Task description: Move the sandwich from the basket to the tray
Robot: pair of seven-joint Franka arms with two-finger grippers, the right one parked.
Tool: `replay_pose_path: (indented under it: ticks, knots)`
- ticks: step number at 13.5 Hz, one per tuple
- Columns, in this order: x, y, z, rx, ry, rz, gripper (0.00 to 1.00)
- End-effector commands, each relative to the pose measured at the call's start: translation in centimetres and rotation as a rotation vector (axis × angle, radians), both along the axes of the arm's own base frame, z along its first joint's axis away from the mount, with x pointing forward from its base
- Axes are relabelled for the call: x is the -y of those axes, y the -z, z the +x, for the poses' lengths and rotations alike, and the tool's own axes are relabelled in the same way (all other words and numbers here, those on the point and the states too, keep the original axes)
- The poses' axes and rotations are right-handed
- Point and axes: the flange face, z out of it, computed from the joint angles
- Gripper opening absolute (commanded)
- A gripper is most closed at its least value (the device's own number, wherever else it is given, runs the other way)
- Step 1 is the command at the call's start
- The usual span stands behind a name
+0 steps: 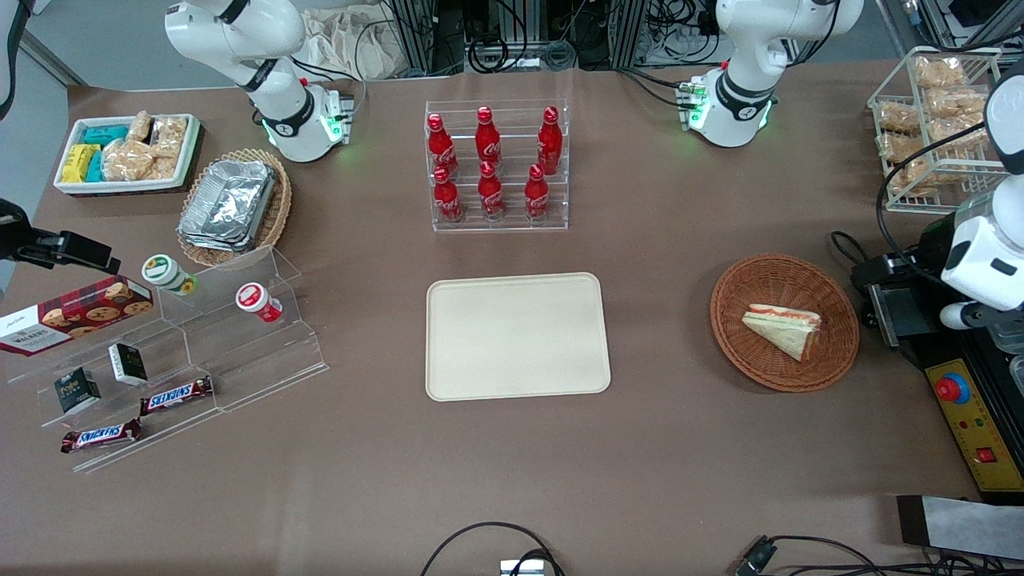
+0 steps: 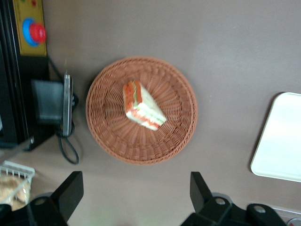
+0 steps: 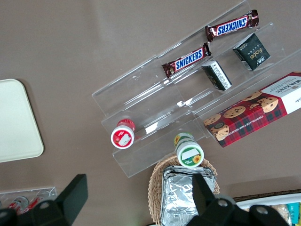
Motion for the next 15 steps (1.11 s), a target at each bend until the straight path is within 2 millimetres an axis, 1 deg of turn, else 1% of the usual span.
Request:
replay_pose_path:
  ticks: [1,2,3,4,6,7,10,12,15]
  knots:
    - [-2.0,2.0,-0.2,-0.037,-0.151,0.001,1.00]
    - [-3.2,3.5,-0.3,-0.035,-0.191,-0.025,1.00]
    - [-5.3,5.0,-0.4,-0.015,-0.239,-0.039,1.00]
    - [-6.6,6.5,-0.5,-0.006,-0.267,-0.038,1.00]
    - [-7.6,9.4,-0.9,0.007,-0.299,-0.038,1.00]
    - [-7.8,10.6,-0.9,0.021,-0.324,-0.037,1.00]
    - [-7.9,15.4,-1.7,0.042,-0.350,-0.032,1.00]
    - [-7.8,18.2,-2.0,0.069,-0.362,-0.022,1.00]
    - [-6.6,19.9,-1.6,0.066,-0.420,-0.003,1.00]
